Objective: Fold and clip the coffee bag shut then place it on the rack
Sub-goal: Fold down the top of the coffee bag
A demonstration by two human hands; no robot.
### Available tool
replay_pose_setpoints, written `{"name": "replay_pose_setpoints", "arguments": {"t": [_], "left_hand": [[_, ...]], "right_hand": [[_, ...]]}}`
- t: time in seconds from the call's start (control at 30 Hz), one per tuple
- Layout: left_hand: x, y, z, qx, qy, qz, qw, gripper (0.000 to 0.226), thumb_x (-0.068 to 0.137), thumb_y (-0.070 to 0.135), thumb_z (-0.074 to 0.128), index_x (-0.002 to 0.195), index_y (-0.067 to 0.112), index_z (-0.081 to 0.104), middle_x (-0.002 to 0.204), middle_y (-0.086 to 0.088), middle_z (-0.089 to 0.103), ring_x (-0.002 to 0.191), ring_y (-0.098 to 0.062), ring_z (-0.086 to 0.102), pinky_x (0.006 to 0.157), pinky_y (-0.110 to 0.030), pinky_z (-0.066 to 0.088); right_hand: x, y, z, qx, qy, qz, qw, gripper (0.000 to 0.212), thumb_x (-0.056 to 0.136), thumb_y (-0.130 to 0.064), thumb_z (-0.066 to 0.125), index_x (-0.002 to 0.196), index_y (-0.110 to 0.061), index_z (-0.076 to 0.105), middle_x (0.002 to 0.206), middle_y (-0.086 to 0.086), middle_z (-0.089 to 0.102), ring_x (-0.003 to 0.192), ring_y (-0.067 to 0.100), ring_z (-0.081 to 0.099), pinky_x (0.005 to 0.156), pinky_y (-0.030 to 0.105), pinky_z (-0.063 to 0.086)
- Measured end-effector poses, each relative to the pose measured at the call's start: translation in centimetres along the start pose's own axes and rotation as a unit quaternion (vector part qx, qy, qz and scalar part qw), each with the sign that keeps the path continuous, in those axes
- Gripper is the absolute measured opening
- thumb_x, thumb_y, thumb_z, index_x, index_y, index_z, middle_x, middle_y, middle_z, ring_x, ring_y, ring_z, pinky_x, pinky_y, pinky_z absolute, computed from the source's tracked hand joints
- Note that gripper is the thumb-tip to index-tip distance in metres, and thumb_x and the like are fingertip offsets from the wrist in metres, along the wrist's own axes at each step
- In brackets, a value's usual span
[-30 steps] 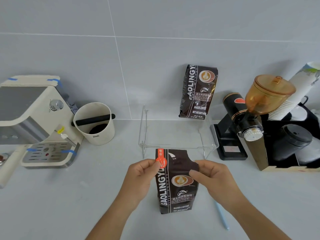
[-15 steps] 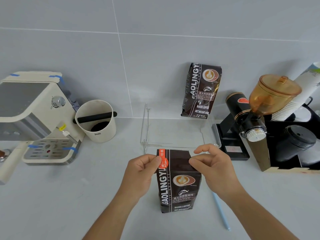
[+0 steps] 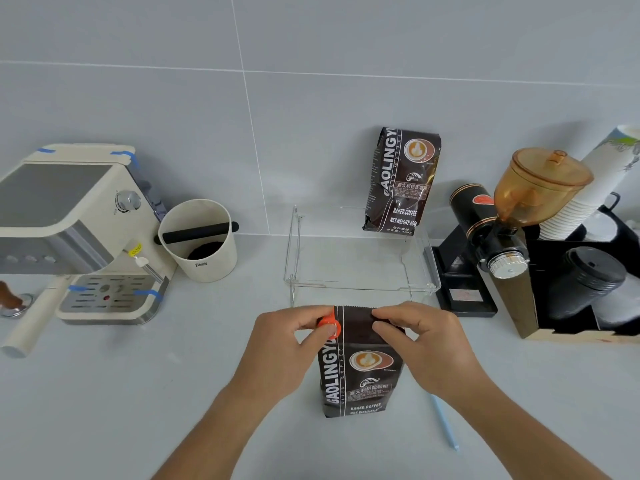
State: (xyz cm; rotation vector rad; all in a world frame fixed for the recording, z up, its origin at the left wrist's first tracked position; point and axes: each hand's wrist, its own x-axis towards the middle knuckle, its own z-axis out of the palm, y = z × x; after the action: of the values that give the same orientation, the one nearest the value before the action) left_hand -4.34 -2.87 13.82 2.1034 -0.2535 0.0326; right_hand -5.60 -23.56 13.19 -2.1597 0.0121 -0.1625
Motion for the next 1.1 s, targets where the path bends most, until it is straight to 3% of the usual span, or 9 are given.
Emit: {"name": "replay_pose_setpoints", "arguments": {"t": [0.07,0.2,0.33,0.4,0.5,0.67,0.77,0.93,1.1], "left_hand": [[-0.1,0.0,-0.1,0.046,0.003,0.035,0.998,0.01,0.084,0.021,0.07,0.091,0.027,0.075,0.07,0.025,0.072,0.082,0.006,0.065,0.069,-0.004,0.045],[-0.4,-0.3,-0.2,0.134,-0.004,0.068,0.989,0.013,0.086,0.039,0.061,0.091,0.031,0.07,0.082,0.011,0.065,0.078,-0.008,0.062,0.07,-0.025,0.051],[-0.4,-0.5,-0.3,0.135,-0.023,0.091,0.986,0.01,0.089,0.034,0.06,0.087,0.029,0.069,0.088,0.014,0.064,0.081,-0.008,0.061,0.071,-0.022,0.049],[-0.4,-0.4,-0.3,0.101,-0.039,0.081,0.991,0.01,0.09,0.026,0.062,0.085,0.025,0.07,0.081,0.017,0.07,0.084,-0.001,0.063,0.07,-0.011,0.045],[-0.3,-0.6,-0.3,0.043,-0.05,0.043,0.997,0.01,0.087,0.018,0.066,0.081,0.021,0.073,0.069,0.018,0.071,0.08,0.003,0.065,0.065,-0.001,0.04],[-0.2,-1.2,0.5,-0.079,-0.066,-0.024,0.994,0.024,0.088,0.013,0.065,0.088,0.036,0.07,0.066,0.008,0.065,0.064,-0.004,0.061,0.068,-0.01,0.047],[-0.4,-1.6,0.9,-0.134,-0.079,-0.065,0.986,0.026,0.086,0.012,0.067,0.088,0.037,0.073,0.078,0.008,0.073,0.074,-0.011,0.067,0.072,-0.018,0.052],[-1.0,-2.3,1.3,-0.05,-0.107,-0.032,0.992,0.042,0.074,0.013,0.08,0.098,0.044,0.066,0.097,0.006,0.069,0.09,-0.006,0.065,0.086,-0.017,0.052],[-1.1,-2.7,1.6,0.016,-0.1,0.003,0.995,0.026,0.082,0.022,0.072,0.108,0.03,0.071,0.092,0.005,0.067,0.091,-0.003,0.061,0.078,-0.014,0.047]], "right_hand": [[-0.2,0.0,0.0,-0.013,-0.002,-0.018,1.0,0.014,0.079,-0.012,0.077,0.084,-0.025,0.078,0.082,-0.014,0.072,0.083,0.006,0.067,0.067,0.016,0.052],[-0.6,-0.3,-0.4,-0.038,-0.021,-0.059,0.997,0.013,0.081,-0.009,0.074,0.079,-0.022,0.076,0.075,-0.006,0.07,0.081,0.013,0.064,0.06,0.01,0.044],[-0.9,-0.6,-0.7,-0.057,-0.042,-0.098,0.993,0.014,0.083,-0.007,0.071,0.077,-0.019,0.072,0.077,-0.008,0.066,0.08,0.013,0.06,0.062,0.011,0.044],[-1.0,-0.7,-0.8,-0.063,-0.058,-0.094,0.992,0.016,0.085,-0.008,0.069,0.077,-0.022,0.069,0.078,-0.01,0.066,0.081,0.011,0.059,0.061,0.012,0.045],[-1.0,-0.7,-0.8,-0.04,-0.072,-0.032,0.996,0.016,0.088,-0.014,0.066,0.076,-0.024,0.066,0.076,-0.01,0.07,0.083,0.007,0.062,0.054,0.012,0.042],[-0.5,-1.0,-0.5,0.051,-0.072,0.079,0.993,0.017,0.085,-0.008,0.069,0.073,-0.022,0.07,0.069,-0.014,0.074,0.064,-0.002,0.066,0.059,0.01,0.049],[0.1,-1.2,-0.3,0.145,-0.08,0.163,0.973,0.016,0.085,-0.003,0.067,0.078,-0.015,0.072,0.067,0.003,0.076,0.06,0.013,0.069,0.06,0.03,0.053],[0.8,-0.8,-0.1,0.19,-0.122,0.225,0.948,0.017,0.087,-0.001,0.064,0.078,-0.01,0.074,0.07,0.005,0.075,0.065,0.019,0.07,0.067,0.034,0.053],[1.0,0.1,-0.7,0.134,-0.207,0.201,0.948,0.005,0.083,-0.015,0.072,0.086,-0.015,0.076,0.089,0.008,0.078,0.08,0.022,0.072,0.078,0.035,0.054]]}}
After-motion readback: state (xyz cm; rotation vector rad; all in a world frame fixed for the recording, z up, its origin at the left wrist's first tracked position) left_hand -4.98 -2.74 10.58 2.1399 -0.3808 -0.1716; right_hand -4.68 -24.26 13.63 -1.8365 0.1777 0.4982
